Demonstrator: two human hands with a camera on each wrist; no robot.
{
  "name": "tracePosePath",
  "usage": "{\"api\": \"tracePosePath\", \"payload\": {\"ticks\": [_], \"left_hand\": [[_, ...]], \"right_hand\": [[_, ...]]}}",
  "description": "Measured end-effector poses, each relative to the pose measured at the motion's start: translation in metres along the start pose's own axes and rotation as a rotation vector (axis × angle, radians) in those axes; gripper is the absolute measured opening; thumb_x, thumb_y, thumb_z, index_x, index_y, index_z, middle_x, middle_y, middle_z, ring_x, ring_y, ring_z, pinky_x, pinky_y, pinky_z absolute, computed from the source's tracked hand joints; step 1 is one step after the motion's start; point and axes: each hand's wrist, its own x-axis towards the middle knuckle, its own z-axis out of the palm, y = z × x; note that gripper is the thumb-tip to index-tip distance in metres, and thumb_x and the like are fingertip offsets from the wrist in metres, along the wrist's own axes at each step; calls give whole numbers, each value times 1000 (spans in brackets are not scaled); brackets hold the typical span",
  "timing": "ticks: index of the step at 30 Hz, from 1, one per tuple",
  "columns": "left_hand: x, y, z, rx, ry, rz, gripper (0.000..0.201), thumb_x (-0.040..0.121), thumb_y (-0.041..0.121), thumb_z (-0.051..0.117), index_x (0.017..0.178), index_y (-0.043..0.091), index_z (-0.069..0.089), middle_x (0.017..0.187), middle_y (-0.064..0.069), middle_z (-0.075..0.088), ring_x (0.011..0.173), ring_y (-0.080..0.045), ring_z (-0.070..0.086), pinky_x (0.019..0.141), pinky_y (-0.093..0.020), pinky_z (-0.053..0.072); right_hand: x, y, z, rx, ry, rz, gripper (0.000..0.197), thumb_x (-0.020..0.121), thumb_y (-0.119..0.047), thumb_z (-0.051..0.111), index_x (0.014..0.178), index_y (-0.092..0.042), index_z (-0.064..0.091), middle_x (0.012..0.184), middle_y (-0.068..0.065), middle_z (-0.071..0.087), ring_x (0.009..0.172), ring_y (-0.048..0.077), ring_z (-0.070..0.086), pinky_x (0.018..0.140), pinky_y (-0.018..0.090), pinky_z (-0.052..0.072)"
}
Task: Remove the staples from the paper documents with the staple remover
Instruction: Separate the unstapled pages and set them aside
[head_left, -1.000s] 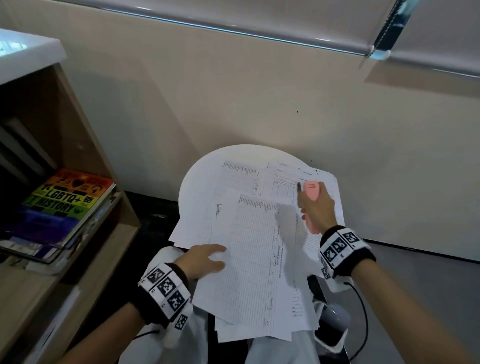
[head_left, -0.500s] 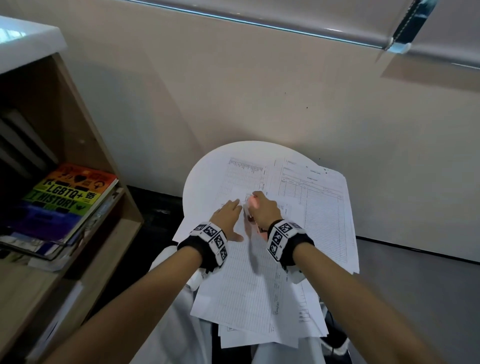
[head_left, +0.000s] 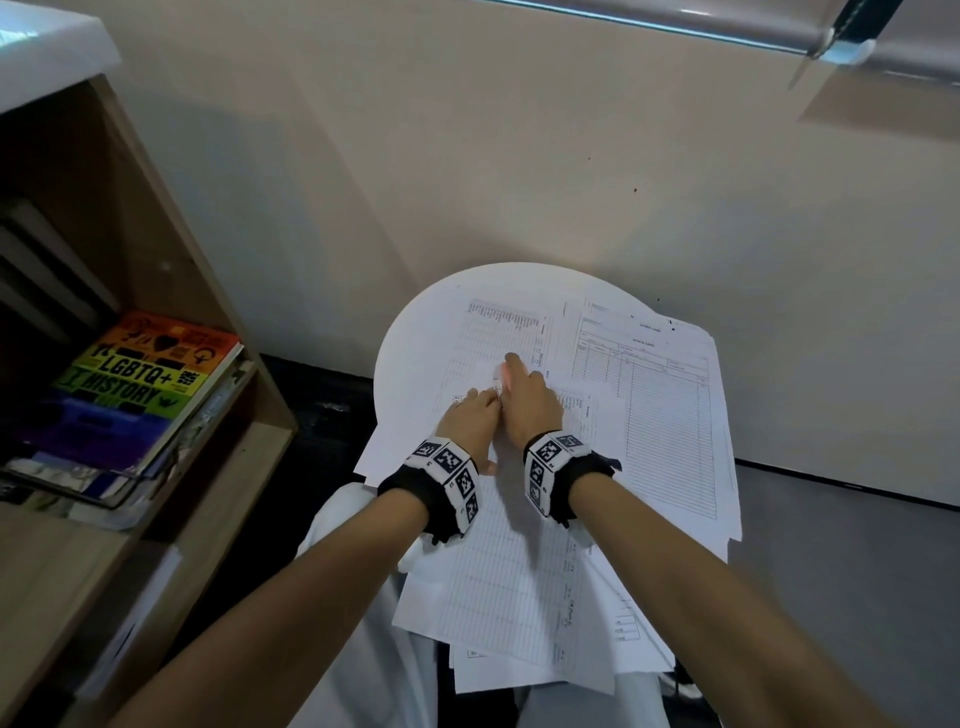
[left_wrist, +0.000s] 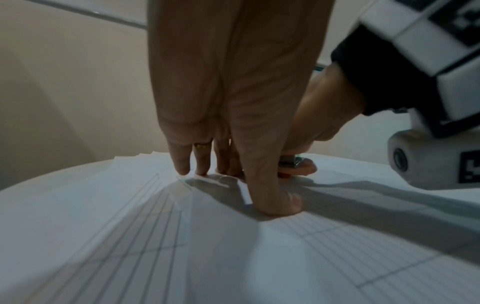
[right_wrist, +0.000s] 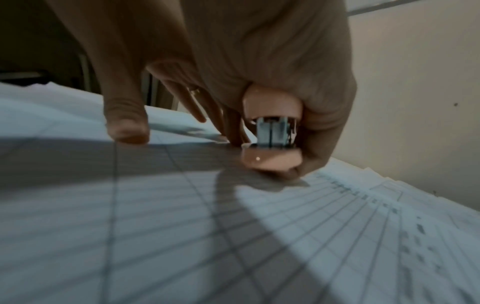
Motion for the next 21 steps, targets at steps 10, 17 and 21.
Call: {"api": "tracePosePath", "payload": {"ticks": [10,17,21], "left_hand": [[-2,-4,-8,34,-53,-1,86,73,38,77,140,5,34,152,-10,27,136,-26,33,113,-36,29],[2,20,0,104,-40,-100,84,86,54,55,148,12,18,152,-13,17,140,-31,21,114,-41,25],[10,49,10,67,-65,-83,89,89,50,52,149,3,7,158,-16,0,147,-31,1,121,-41,9]], "right_hand": [[5,3,-23,263,-5,82,37,99,-24,38,135,-18,37,118,23,51,89,35,55,78,39,48],[-31,70,-56,150,-14,126,38,98,-23,39,136,-20,39,115,18,51,86,31,52,82,43,52],[-36,82,-59,122,-49,137,39,98,-21,40,137,-19,40,115,19,53,89,33,52,83,41,48]]}}
